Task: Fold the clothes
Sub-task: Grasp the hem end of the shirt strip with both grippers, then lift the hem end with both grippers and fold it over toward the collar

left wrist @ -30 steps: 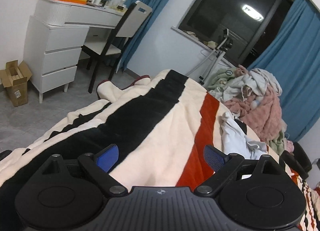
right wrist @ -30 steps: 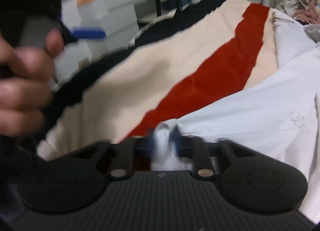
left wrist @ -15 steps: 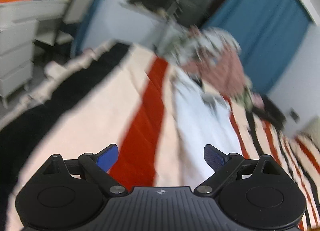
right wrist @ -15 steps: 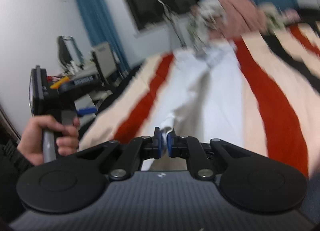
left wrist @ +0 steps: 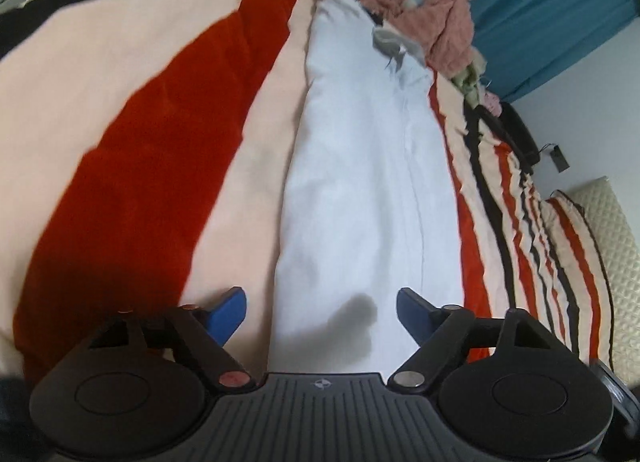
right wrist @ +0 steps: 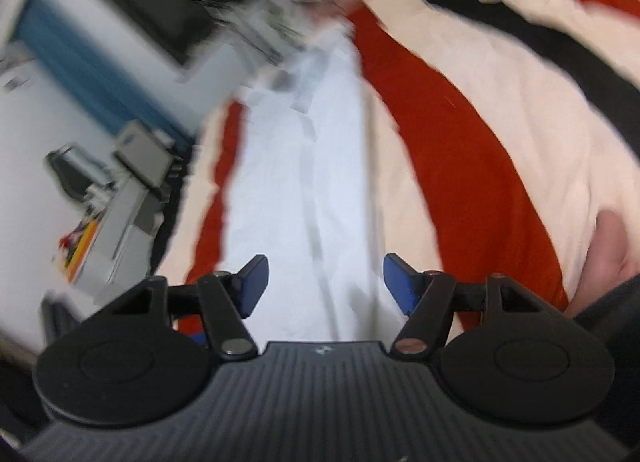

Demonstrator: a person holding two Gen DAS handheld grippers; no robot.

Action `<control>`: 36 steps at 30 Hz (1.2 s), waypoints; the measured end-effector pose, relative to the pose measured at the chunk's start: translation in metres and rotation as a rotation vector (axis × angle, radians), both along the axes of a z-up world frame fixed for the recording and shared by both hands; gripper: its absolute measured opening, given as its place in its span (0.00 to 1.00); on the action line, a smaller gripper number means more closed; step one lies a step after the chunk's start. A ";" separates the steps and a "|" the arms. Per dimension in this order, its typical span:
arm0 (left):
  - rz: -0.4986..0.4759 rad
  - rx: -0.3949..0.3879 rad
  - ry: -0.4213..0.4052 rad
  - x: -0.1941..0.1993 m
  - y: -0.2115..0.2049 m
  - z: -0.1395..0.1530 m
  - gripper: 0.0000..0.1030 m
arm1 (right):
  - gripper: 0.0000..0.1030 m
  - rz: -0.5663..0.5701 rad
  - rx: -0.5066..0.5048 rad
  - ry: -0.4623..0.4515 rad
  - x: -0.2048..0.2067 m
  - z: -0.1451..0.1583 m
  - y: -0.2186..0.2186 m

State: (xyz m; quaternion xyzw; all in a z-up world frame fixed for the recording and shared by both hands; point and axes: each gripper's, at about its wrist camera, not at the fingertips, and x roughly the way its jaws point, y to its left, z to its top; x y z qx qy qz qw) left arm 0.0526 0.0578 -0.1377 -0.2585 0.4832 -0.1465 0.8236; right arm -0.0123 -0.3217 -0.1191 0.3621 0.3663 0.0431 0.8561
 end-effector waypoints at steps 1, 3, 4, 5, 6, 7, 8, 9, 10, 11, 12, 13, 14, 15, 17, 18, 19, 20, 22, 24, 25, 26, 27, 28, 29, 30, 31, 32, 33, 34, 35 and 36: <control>-0.001 0.002 0.011 0.000 -0.002 -0.002 0.73 | 0.63 -0.011 0.031 0.053 0.009 -0.010 -0.002; -0.003 0.010 0.021 -0.003 -0.005 -0.006 0.65 | 0.60 0.022 0.075 0.111 0.016 -0.024 0.000; -0.004 0.018 0.024 -0.005 -0.006 -0.006 0.58 | 0.60 0.044 0.077 0.114 0.018 -0.027 0.004; -0.004 0.023 0.026 -0.007 -0.007 -0.007 0.52 | 0.60 0.058 0.073 0.117 0.019 -0.028 0.007; -0.003 0.021 0.027 -0.009 -0.007 -0.008 0.34 | 0.60 0.071 0.070 0.124 0.021 -0.030 0.011; -0.001 0.020 0.028 -0.010 -0.007 -0.008 0.12 | 0.60 0.079 0.070 0.143 0.023 -0.032 0.013; 0.001 0.019 0.024 -0.013 -0.007 -0.008 0.04 | 0.59 0.075 0.058 0.157 0.024 -0.033 0.014; 0.007 0.023 0.006 -0.016 -0.006 -0.006 0.04 | 0.58 0.072 0.045 0.170 0.025 -0.034 0.016; 0.014 0.025 -0.013 -0.019 -0.005 -0.003 0.03 | 0.51 0.069 0.032 0.184 0.026 -0.035 0.017; 0.026 0.021 -0.031 -0.022 -0.003 0.000 0.03 | 0.43 0.065 0.019 0.197 0.027 -0.036 0.019; 0.039 0.006 -0.039 -0.025 0.000 0.002 0.03 | 0.40 0.062 0.009 0.207 0.028 -0.037 0.020; 0.052 -0.010 -0.036 -0.026 0.004 0.002 0.03 | 0.40 0.057 0.006 0.203 0.026 -0.037 0.019; 0.065 -0.025 -0.033 -0.027 0.007 0.002 0.03 | 0.40 0.052 0.003 0.199 0.025 -0.037 0.019; 0.078 -0.041 -0.030 -0.029 0.010 0.002 0.03 | 0.40 0.048 -0.001 0.195 0.024 -0.037 0.018; 0.100 -0.067 -0.023 -0.030 0.016 0.001 0.03 | 0.42 0.044 -0.012 0.194 0.023 -0.037 0.018; 0.100 -0.062 -0.016 -0.029 0.016 0.001 0.04 | 0.42 0.040 -0.013 0.200 0.024 -0.038 0.018; 0.100 -0.059 -0.008 -0.028 0.015 0.000 0.05 | 0.44 0.037 -0.012 0.211 0.026 -0.040 0.018; 0.102 -0.055 0.005 -0.027 0.015 -0.001 0.06 | 0.45 0.031 -0.009 0.221 0.027 -0.041 0.017; 0.092 -0.048 0.026 -0.025 0.013 -0.004 0.20 | 0.45 0.013 0.005 0.233 0.029 -0.045 0.012; 0.073 -0.041 0.044 -0.024 0.010 -0.007 0.32 | 0.46 0.008 0.005 0.242 0.031 -0.047 0.012; 0.064 -0.038 0.053 -0.023 0.009 -0.008 0.39 | 0.49 0.015 0.006 0.247 0.032 -0.048 0.013; 0.054 -0.035 0.062 -0.022 0.007 -0.009 0.41 | 0.54 0.023 0.017 0.251 0.034 -0.050 0.014; 0.045 -0.031 0.071 -0.021 0.006 -0.011 0.42 | 0.58 0.034 0.028 0.256 0.036 -0.051 0.014; 0.035 -0.028 0.080 -0.020 0.004 -0.012 0.42 | 0.61 0.054 0.045 0.265 0.038 -0.053 0.014; 0.026 -0.025 0.089 -0.020 0.003 -0.014 0.42 | 0.66 0.073 0.061 0.274 0.039 -0.054 0.015; 0.016 -0.021 0.099 -0.019 0.001 -0.015 0.41 | 0.69 0.092 0.075 0.280 0.040 -0.055 0.016; 0.009 -0.014 0.106 -0.018 0.000 -0.016 0.38 | 0.72 0.108 0.085 0.284 0.041 -0.056 0.016; 0.009 -0.003 0.110 -0.018 -0.001 -0.016 0.35 | 0.72 0.124 0.096 0.289 0.041 -0.056 0.017; 0.015 -0.006 0.115 -0.018 -0.001 -0.017 0.26 | 0.72 0.141 0.106 0.293 0.041 -0.056 0.017; 0.021 -0.009 0.120 -0.019 0.000 -0.018 0.17 | 0.71 0.156 0.106 0.296 0.041 -0.056 0.019; 0.026 -0.012 0.125 -0.019 0.001 -0.019 0.12 | 0.65 0.166 0.094 0.296 0.040 -0.054 0.020; 0.034 -0.023 0.129 -0.019 0.003 -0.019 0.08 | 0.57 0.172 0.076 0.298 0.038 -0.052 0.022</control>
